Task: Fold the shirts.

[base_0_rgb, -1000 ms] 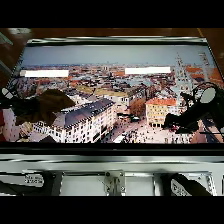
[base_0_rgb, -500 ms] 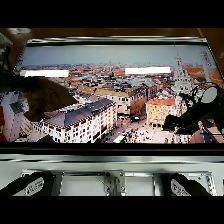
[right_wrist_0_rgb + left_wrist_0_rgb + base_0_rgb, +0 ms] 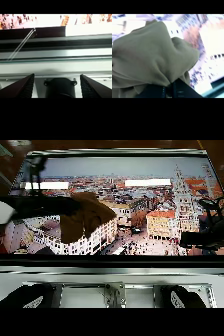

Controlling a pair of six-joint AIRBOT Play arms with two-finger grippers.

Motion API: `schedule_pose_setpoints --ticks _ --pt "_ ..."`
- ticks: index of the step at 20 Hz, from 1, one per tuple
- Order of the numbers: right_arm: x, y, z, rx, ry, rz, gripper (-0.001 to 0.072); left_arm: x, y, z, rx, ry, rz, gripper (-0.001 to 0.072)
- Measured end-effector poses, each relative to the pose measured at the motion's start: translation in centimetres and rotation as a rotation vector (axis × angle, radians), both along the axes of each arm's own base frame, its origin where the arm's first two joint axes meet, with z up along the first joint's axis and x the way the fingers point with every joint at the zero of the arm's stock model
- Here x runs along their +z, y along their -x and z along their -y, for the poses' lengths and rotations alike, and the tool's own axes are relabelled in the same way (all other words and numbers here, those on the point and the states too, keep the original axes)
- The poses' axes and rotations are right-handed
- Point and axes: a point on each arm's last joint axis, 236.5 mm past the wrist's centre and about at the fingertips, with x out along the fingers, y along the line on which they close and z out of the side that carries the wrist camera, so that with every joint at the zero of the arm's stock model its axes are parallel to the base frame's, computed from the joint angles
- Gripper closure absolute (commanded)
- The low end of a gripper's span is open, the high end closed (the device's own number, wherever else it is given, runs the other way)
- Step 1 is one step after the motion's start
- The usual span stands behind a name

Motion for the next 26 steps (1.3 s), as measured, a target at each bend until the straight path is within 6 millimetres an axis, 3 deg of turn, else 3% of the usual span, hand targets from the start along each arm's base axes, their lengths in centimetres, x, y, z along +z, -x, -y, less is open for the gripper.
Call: schedule_pose_setpoints --ticks 4,9,10,11,12,14,16,19,22,26 --pt "0.9 0.7 0.4 -0.001 0.022 0.025 0.0022 -3.9 2.6 7.4 -0.136 0.008 -0.071 0.0663" --pt "1.1 0.3 1.0 -0.011 0.048 0.055 0.0022 -8.3 4.0 14.9 -0.188 0.083 -0.150 0.0644" --pt "1.2 0.2 1.1 -0.016 0.051 0.062 0.0022 -9.0 4.1 16.0 -0.185 0.107 -0.173 0.0415" --pt "1.2 -0.2 1.2 -0.025 0.055 0.077 0.0022 -9.5 4.2 16.8 -0.180 0.128 -0.190 0.0063" --pt "1.3 -0.3 1.2 -0.033 0.057 0.085 0.0022 -9.9 4.1 17.4 -0.171 0.147 -0.207 -0.0012" --pt "1.3 -0.8 1.4 -0.043 0.061 0.107 0.0022 -10.7 4.0 17.8 -0.157 0.162 -0.239 -0.0005" --pt "1.4 -1.2 1.5 -0.051 0.066 0.126 0.0022 -10.9 3.8 16.9 -0.143 0.157 -0.280 0.0000" --pt "1.5 -2.0 2.1 -0.059 0.092 0.156 0.0022 -10.5 3.1 12.5 -0.128 0.100 -0.328 0.0000" --pt "1.0 -2.2 3.1 -0.066 0.131 0.160 0.0023 -10.6 2.1 4.9 -0.040 0.022 -0.361 -0.0002" --pt "-1.6 -1.7 3.5 -0.061 0.148 0.117 0.0024 -14.9 4.6 -5.4 0.139 -0.038 -0.518 -0.0005"
